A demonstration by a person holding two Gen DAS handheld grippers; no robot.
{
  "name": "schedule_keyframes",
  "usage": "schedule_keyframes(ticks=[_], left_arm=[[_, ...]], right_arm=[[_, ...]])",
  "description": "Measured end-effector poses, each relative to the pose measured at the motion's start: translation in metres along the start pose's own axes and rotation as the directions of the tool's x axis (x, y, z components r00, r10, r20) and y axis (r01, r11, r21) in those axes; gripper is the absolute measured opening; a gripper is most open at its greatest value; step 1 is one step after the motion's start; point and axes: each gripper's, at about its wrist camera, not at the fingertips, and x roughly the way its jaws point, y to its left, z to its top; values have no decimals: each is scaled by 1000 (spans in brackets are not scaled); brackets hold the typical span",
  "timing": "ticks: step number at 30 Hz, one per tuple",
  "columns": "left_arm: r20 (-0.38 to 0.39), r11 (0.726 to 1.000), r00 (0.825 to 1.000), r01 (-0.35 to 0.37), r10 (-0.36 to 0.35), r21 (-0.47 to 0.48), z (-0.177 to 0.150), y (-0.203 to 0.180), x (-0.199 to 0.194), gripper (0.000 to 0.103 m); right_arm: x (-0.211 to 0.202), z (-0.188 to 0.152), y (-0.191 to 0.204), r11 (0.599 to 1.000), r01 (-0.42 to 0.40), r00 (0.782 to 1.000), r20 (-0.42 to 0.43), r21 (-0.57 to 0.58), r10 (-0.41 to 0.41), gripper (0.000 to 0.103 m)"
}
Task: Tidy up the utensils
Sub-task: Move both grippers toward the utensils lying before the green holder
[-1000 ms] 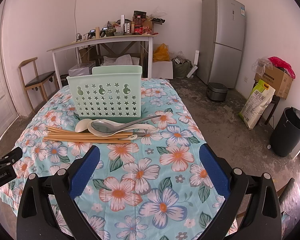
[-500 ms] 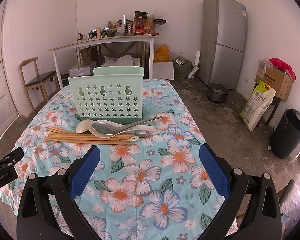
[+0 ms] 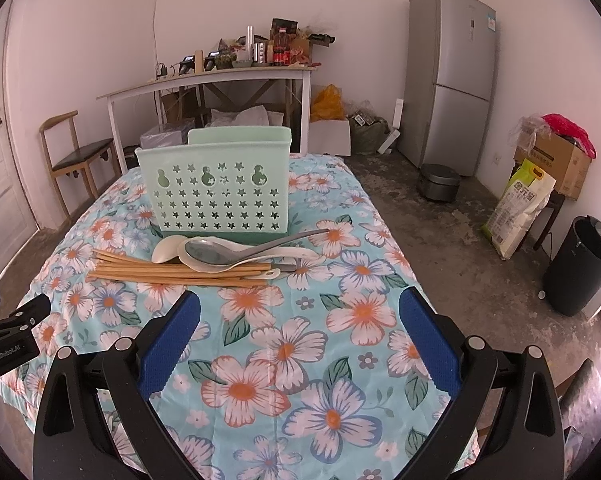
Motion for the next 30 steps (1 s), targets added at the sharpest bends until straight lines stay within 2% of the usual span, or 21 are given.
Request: schedule_keyframes(ticks=[6, 13, 19, 22, 26, 30], left_arm=[[-14, 1000, 1000, -3, 3, 10, 3, -7, 11, 95], [-41, 1000, 999, -11, 12, 23, 2, -14, 26, 95], [-68, 999, 997, -18, 20, 36, -1, -19, 39, 95], [-84, 998, 996, -17, 22, 54, -6, -22, 50, 95], [-113, 997, 994, 8, 2, 79, -8, -30, 66, 95], [-112, 992, 994, 4, 10, 124, -6, -39, 79, 95]], right_arm=[[15, -6, 3, 1000, -29, 999, -33, -5, 29, 97], [46, -17, 12, 996, -80, 989, -127, -33, 75, 97], [70, -27, 24, 988, -147, 966, -221, -47, 133, 97], [83, -36, 28, 986, -157, 955, -264, -62, 136, 97], [106, -46, 28, 981, -184, 926, -345, -61, 152, 97], [105, -50, 28, 978, -191, 934, -323, -80, 156, 97]])
